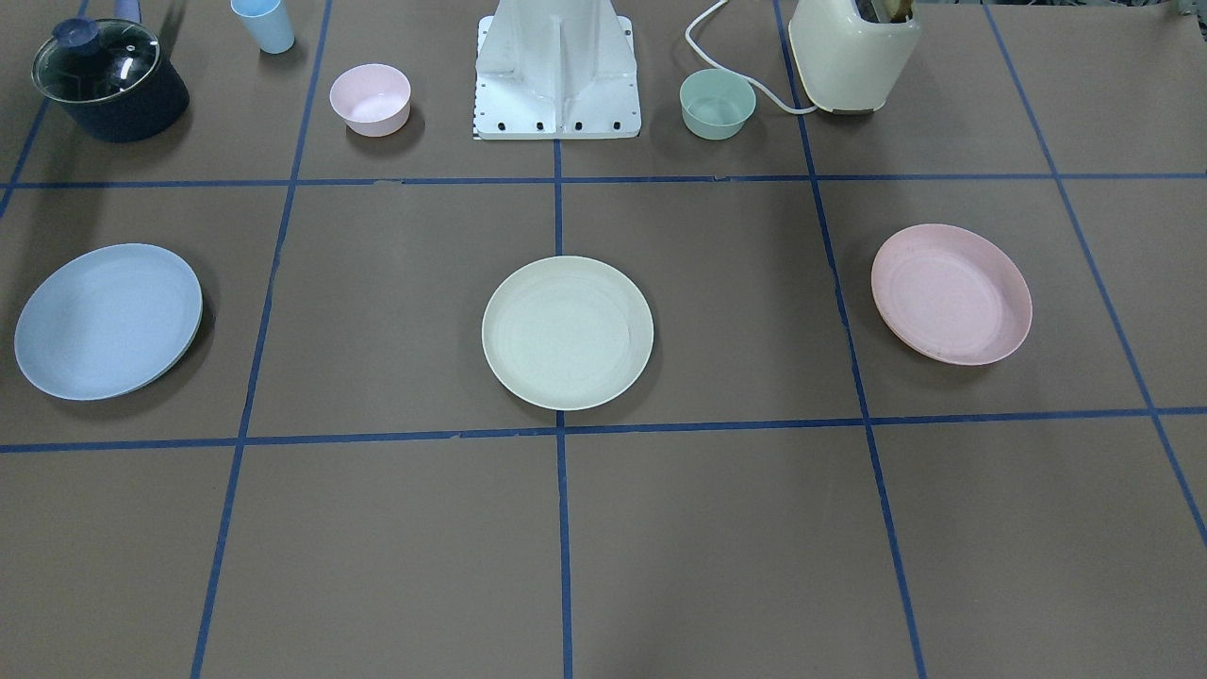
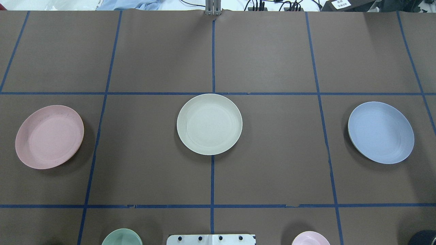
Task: Stack three plates with pink and blue
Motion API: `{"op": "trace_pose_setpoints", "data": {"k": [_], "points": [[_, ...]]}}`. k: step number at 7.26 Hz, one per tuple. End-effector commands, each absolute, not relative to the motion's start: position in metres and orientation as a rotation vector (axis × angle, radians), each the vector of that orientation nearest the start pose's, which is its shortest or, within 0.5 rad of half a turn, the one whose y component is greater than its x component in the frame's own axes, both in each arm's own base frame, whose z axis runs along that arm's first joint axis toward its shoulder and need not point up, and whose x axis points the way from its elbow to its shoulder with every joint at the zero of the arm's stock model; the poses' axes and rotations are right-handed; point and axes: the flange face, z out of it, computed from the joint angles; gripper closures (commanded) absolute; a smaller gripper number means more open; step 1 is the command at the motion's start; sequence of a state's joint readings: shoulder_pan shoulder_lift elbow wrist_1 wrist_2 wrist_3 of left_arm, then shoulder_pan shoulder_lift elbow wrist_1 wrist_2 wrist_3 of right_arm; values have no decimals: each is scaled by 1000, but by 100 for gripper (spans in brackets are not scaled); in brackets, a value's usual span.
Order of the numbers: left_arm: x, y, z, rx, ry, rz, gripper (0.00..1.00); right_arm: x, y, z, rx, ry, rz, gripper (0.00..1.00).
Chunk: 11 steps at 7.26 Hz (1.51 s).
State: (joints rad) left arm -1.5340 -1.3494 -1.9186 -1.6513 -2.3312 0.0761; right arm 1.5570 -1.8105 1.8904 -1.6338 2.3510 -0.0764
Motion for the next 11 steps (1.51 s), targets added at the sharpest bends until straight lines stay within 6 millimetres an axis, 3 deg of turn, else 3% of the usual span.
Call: {"op": "trace_pose_setpoints", "data": {"k": [1, 3, 4, 5, 6, 7, 8, 9, 11], "points": [[-49, -418, 562, 314, 751, 230, 0, 58, -392, 614, 39, -783, -90, 0], [-49, -419, 559, 341, 748, 239, 0, 56, -401, 589, 100, -800, -111, 0], [-49, -429, 539, 391, 747, 252, 0, 56, -407, 568, 194, -789, -147, 0], [-49, -451, 516, 489, 725, 287, 0, 57, -418, 550, 312, -777, -194, 0], [-48, -472, 500, 595, 718, 324, 0, 56, -424, 554, 347, -774, -187, 0], [-47, -481, 503, 672, 720, 358, 0, 57, -424, 565, 344, -778, -170, 0], [-47, -477, 502, 729, 730, 342, 0, 56, -426, 575, 350, -787, -173, 0], [-40, -476, 503, 764, 771, 291, 0, 54, -427, 571, 360, -811, -183, 0], [19, -453, 546, 711, 866, 342, 0, 54, -427, 565, 333, -824, -89, 0]]}}
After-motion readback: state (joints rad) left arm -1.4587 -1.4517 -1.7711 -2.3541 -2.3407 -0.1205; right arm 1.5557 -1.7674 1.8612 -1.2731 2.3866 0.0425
